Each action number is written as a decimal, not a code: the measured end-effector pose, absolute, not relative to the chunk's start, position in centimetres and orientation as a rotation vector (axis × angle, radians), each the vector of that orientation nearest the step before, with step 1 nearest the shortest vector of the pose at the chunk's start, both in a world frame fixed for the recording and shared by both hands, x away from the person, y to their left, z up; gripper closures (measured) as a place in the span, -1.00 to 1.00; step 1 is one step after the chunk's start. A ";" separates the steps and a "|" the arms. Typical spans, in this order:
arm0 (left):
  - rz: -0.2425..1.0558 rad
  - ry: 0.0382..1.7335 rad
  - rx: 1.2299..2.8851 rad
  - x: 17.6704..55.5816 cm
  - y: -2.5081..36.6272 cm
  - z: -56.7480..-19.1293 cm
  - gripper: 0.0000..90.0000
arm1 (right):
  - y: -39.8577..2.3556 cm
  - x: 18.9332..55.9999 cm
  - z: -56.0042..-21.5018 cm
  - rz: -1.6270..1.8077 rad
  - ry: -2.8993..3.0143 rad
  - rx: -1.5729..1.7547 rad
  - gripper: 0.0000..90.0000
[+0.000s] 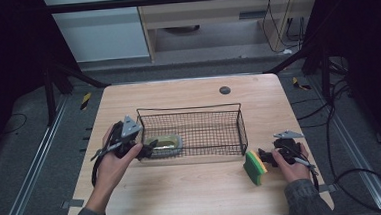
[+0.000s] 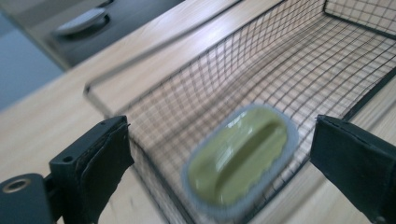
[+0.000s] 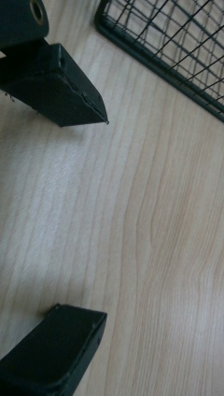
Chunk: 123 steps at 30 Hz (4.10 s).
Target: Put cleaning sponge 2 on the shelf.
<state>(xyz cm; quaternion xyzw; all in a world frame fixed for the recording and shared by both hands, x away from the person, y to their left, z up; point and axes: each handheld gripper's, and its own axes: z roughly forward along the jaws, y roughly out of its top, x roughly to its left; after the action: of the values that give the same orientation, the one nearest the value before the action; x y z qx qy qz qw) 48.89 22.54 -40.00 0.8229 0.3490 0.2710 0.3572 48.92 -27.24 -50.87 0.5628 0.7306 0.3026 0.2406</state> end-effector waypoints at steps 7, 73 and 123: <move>0.685 1.038 2.157 46.1 25.4 -44.1 -0.90 | -28.0 47.6 -49.3 0.811 2.007 1.515 -0.76; 0.502 1.154 2.125 47.2 28.7 -50.8 -1.00 | -18.2 44.8 -42.3 0.534 2.451 1.455 -0.14; 0.521 1.181 2.094 47.3 29.2 -50.9 -0.96 | -24.4 53.0 -33.8 0.712 2.309 1.344 0.42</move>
<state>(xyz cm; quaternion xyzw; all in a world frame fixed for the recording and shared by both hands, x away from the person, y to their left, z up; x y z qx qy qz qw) 47.31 29.23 -50.85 0.8023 0.4523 0.1997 0.3343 53.04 -24.37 -33.75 0.4775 0.8204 0.2530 0.1871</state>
